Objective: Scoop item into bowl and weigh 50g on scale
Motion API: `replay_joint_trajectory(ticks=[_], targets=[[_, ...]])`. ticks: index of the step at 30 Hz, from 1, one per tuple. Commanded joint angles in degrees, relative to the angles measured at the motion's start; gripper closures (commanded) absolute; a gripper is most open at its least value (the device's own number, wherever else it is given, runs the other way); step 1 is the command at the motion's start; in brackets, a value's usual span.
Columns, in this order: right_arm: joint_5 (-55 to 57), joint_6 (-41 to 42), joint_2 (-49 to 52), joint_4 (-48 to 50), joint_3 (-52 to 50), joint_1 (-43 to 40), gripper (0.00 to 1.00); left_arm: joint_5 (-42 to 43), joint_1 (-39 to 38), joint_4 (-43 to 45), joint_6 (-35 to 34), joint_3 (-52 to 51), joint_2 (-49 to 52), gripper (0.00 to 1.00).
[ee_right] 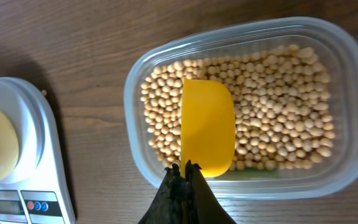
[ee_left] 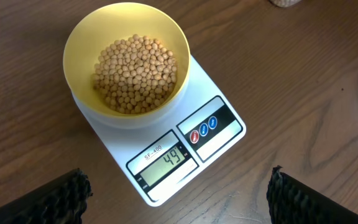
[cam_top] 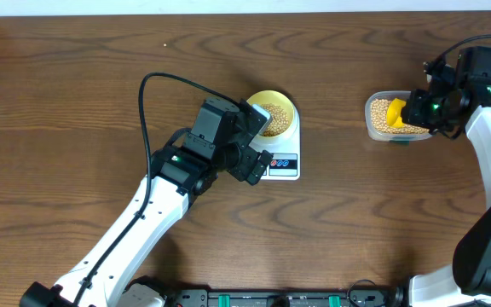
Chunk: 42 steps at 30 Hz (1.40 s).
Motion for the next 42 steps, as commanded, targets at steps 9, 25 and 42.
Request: replay_joint_trajectory(ticks=[9,25,42], targets=[[-1.68,-0.68,4.83,0.02,-0.61,2.4,0.99,0.7,0.24,-0.15,-0.13,-0.46,0.33,0.07],[-1.09,-0.28,-0.94,-0.11,-0.57,1.86,0.99,0.7,0.24,-0.15,-0.13,-0.46,0.33,0.07],[4.98,-1.2,-5.42,-1.95,-0.57,1.2,0.99,0.7,0.24,-0.15,-0.13,-0.46,0.33,0.07]])
